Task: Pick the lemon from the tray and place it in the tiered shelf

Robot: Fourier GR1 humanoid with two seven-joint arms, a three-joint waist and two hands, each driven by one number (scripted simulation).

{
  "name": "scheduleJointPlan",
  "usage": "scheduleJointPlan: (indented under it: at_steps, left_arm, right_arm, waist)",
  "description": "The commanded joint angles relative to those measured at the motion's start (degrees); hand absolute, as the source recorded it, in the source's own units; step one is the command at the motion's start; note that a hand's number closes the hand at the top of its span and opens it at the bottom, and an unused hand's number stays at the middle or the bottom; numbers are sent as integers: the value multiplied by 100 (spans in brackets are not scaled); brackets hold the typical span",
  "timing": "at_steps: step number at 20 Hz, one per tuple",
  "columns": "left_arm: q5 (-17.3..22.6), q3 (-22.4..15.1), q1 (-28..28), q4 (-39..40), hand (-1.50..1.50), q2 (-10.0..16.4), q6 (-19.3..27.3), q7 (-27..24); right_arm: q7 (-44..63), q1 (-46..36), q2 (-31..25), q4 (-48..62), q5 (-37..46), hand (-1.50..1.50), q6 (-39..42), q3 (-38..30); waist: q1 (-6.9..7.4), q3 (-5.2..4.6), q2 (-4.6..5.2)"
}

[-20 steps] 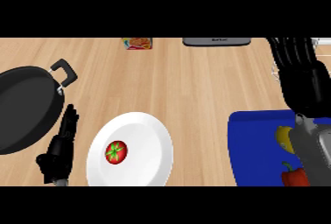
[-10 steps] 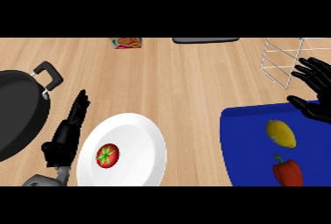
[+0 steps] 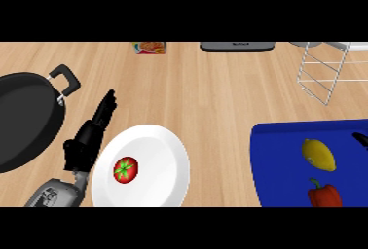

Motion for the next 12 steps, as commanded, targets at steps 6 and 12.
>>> scheduleJointPlan:
  at_steps: [6,12]
  left_arm:
    - [26,198,-346,345,0,-34,-324,90]
    - [-134,203,-104,371,0,-210,-345,-137]
  right_arm:
    - [-237,-33,-1243,523,712,-150,1918,563]
    - [684,-55,-1436,-618,1059,-150,1769,920]
  waist:
    - [66,-25,-48]
    - [21,-35,-75]
